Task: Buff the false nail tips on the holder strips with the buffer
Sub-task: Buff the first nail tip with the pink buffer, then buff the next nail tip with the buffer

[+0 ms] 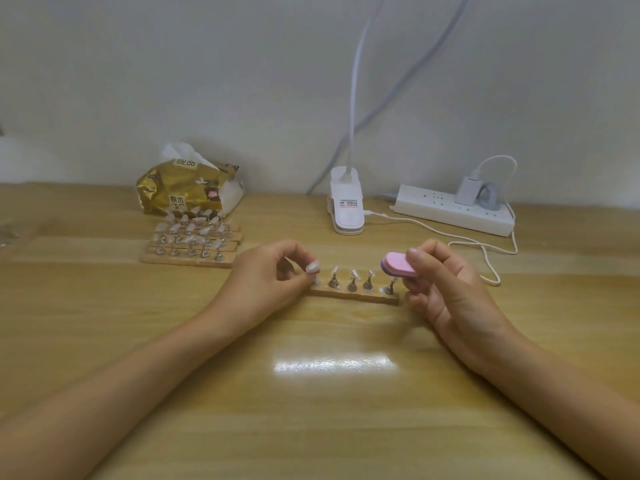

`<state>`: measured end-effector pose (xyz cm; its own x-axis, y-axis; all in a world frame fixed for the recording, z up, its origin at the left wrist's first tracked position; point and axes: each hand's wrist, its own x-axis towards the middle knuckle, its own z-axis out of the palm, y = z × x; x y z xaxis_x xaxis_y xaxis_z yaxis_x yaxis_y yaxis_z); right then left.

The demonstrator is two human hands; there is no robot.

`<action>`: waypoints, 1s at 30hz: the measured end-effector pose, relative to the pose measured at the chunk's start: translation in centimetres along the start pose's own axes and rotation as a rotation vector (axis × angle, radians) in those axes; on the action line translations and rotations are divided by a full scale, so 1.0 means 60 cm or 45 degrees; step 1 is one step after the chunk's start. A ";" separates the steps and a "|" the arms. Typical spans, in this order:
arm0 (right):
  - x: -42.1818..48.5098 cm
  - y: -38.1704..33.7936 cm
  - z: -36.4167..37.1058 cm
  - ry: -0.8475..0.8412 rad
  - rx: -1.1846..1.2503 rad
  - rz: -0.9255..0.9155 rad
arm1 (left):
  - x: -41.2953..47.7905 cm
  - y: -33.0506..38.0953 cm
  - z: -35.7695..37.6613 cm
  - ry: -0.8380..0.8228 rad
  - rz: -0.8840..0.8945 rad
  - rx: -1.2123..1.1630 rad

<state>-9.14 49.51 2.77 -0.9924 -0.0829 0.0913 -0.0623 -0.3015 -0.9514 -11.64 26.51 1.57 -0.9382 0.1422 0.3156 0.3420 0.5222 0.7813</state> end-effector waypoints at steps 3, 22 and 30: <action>0.000 -0.001 0.000 -0.013 -0.028 0.008 | 0.001 -0.001 0.000 0.004 -0.012 0.040; -0.003 -0.001 -0.003 -0.070 -0.039 0.018 | -0.010 0.002 -0.005 -0.066 -0.005 0.206; -0.002 -0.001 -0.006 -0.066 -0.052 0.028 | -0.027 -0.006 -0.023 -0.117 0.002 0.180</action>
<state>-9.06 49.87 2.71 -0.9867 -0.1387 0.0846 -0.0462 -0.2599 -0.9645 -10.16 24.94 1.49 -0.9409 0.2158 0.2609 0.3382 0.6342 0.6953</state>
